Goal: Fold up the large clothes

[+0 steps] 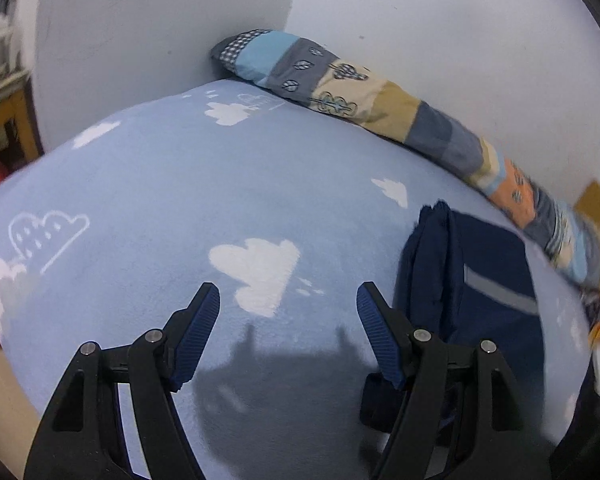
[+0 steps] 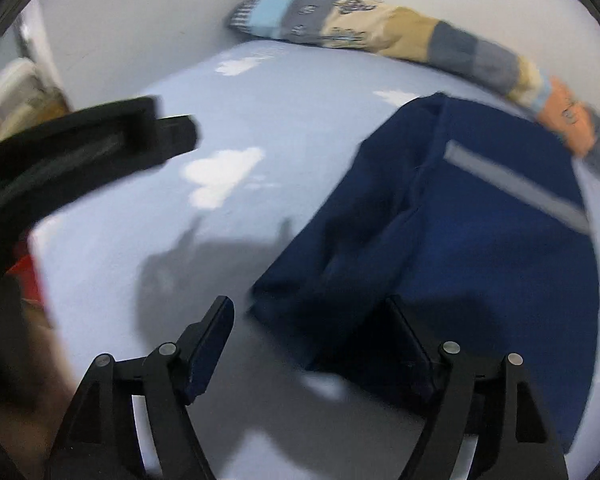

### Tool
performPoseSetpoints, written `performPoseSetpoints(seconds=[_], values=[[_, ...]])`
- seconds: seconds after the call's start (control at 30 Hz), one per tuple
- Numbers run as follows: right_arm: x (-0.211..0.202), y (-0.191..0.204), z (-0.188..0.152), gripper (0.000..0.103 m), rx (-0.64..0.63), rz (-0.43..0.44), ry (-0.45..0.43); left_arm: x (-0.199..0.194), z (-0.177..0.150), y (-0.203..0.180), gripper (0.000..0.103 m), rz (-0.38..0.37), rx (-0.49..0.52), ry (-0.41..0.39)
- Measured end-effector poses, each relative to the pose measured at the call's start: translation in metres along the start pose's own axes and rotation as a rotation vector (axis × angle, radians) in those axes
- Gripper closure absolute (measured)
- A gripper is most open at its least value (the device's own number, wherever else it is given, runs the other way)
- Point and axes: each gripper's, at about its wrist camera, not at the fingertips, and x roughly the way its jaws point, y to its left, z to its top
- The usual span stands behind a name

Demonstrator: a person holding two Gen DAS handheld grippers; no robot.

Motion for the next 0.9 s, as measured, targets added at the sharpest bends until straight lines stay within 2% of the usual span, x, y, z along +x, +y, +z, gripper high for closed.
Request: performPoseSetpoints(seconds=[0.03,0.1,0.13,0.17,0.2,0.3,0.33,0.37,0.4,0.43,0.53,0.67,0.77,0.83,0.9], values=[[-0.006,-0.005,-0.005,0.024,0.015,0.113,0.027,-0.001,0.001,0.003,0.032,-0.003,-0.019,0.001],[-0.024,-0.017,-0.013,0.029,0.024,0.279,0.058,-0.002,0.001,0.004,0.032,-0.022,-0.044,-0.004],[-0.038,-0.027,-0.017,0.038,0.041,0.375,0.054,-0.002,0.002,0.002,0.032,-0.033,-0.047,-0.003],[-0.055,-0.04,-0.021,0.04,0.065,0.425,0.021,-0.002,0.001,-0.002,0.032,-0.042,-0.044,-0.003],[-0.069,-0.052,-0.023,0.04,0.083,0.42,-0.015,-0.003,0.001,-0.007,0.032,-0.059,-0.034,0.0],[-0.113,-0.101,-0.033,0.042,0.143,0.279,-0.141,-0.006,-0.002,-0.033,0.032,-0.119,0.033,-0.003],[-0.123,-0.117,-0.036,0.048,0.159,0.217,-0.179,-0.009,-0.004,-0.047,0.032,-0.16,0.08,-0.008],[-0.132,-0.134,-0.041,0.06,0.178,0.147,-0.204,-0.01,-0.006,-0.058,0.032,-0.187,0.115,-0.009],[-0.137,-0.149,-0.046,0.067,0.201,0.106,-0.215,-0.012,-0.009,-0.071,0.032,-0.224,0.163,-0.01],[-0.139,-0.165,-0.053,0.079,0.231,0.073,-0.217,-0.013,-0.014,-0.087,0.032,-0.266,0.221,-0.002],[-0.133,-0.192,-0.074,0.081,0.292,0.061,-0.196,-0.007,-0.033,-0.129,0.032,-0.371,0.382,0.077],[-0.114,-0.186,-0.093,0.083,0.284,0.094,-0.17,0.013,-0.052,-0.156,0.032,-0.31,0.506,0.149],[-0.092,-0.178,-0.091,0.081,0.223,0.058,-0.138,0.033,-0.056,-0.154,0.032,-0.215,0.519,0.203],[-0.072,-0.176,-0.092,0.079,0.195,0.046,-0.068,0.05,-0.062,-0.149,0.031,-0.151,0.531,0.274],[-0.054,-0.172,-0.095,0.078,0.151,0.018,-0.05,0.052,-0.063,-0.148,0.03,-0.143,0.531,0.287]])
